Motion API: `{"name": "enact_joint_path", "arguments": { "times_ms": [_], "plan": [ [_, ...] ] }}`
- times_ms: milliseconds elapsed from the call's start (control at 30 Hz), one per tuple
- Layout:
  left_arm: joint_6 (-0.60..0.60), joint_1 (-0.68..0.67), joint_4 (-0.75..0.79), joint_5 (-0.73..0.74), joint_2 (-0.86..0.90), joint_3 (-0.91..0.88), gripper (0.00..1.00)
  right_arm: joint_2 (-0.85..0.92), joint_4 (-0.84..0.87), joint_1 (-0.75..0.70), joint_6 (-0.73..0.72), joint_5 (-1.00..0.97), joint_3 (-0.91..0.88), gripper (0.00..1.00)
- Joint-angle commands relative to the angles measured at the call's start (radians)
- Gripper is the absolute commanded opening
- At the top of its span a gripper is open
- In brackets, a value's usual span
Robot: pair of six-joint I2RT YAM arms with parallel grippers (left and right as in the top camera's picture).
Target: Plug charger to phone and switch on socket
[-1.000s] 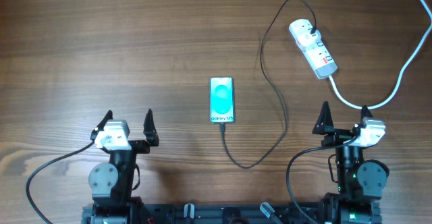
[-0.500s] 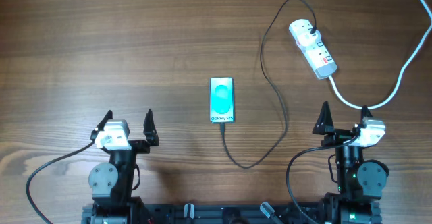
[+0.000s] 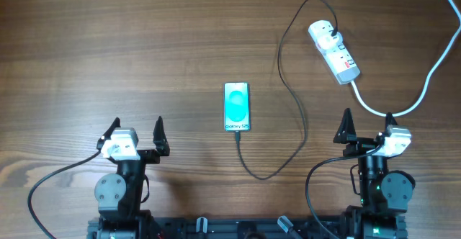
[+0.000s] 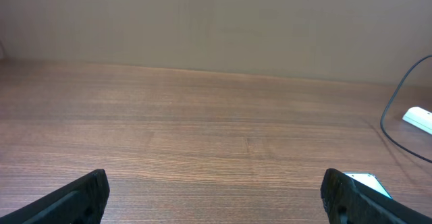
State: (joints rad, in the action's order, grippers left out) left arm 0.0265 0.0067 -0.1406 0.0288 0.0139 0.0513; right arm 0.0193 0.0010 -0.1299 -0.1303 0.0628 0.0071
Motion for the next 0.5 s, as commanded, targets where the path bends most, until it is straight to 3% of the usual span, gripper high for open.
{"name": "enact_joint_path", "arguments": {
  "times_ms": [0,467],
  "plan": [
    [-0.019,-0.007,0.005,0.015,-0.01,-0.016,1.0,-0.014,0.002,-0.005,-0.002,-0.009,-0.002,1.0],
    [-0.019,-0.006,0.005,0.015,-0.01,-0.016,1.0,-0.014,0.002,-0.005,-0.002,-0.009,-0.002,1.0]
  ]
}}
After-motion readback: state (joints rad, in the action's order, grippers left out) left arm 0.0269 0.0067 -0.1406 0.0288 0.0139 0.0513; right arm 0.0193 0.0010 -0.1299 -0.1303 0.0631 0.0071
